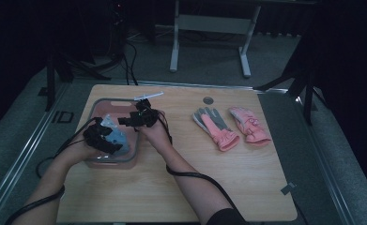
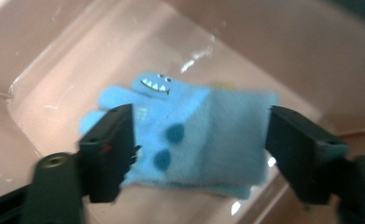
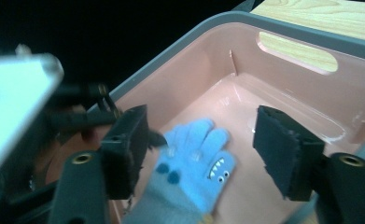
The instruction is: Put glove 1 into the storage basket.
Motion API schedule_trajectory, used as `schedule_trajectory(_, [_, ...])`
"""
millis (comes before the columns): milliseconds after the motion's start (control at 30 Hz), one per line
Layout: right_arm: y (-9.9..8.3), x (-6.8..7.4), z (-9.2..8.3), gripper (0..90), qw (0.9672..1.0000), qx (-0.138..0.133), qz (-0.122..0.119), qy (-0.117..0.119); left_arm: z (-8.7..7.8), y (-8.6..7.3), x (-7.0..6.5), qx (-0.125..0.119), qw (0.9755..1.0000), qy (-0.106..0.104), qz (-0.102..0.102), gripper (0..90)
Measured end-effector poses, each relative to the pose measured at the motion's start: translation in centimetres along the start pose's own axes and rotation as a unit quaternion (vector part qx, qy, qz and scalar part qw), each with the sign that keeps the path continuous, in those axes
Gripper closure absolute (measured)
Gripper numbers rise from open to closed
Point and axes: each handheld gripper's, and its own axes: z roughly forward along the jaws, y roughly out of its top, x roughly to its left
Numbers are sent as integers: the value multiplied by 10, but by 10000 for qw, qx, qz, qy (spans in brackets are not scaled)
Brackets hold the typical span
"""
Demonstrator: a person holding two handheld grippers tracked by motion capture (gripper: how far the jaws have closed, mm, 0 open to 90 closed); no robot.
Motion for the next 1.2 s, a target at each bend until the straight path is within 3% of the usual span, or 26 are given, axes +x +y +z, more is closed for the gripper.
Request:
schedule_trajectory(133, [0,0,-11,217,9999,-72,-103,38,-11,-1,-5,-464,9986,172,-184,111])
schedule_trajectory(267, [-1,2,-22,169,9997,-74,-134,167,-19,-3,-14,-845,9959,107,-303,88])
schedule_trajectory(400, [-3,4,-31,169,9995,-98,-281,142,-22,-3,-23,-1088,9933,12,-387,82])
schedule_trajectory(433, [-4,4,-35,169,9994,-105,-279,181,-24,-1,-30,-1351,9893,-108,-539,82])
schedule_trajectory(500, [-6,4,-47,169,9991,-123,-381,139,-24,1,-37,-1523,9863,-188,-604,82])
schedule_trajectory(567, [-9,4,-53,168,9989,-74,-435,143,-24,5,-45,-1557,9860,-188,-563,82])
schedule_trajectory(733, [-19,3,-67,162,9973,66,-722,62,-25,15,-63,-1820,9803,-386,-660,82])
schedule_trajectory(867, [-31,0,-81,151,9959,120,-892,34,-28,25,-78,-1963,9770,-606,-572,82])
schedule_trajectory(1133, [-56,-11,-110,149,9950,194,-973,-128,-22,39,-108,-2083,9721,-969,-482,83])
schedule_trajectory(1200, [-60,-14,-117,149,9955,152,-930,-75,-20,41,-116,-2120,9712,-996,-439,83])
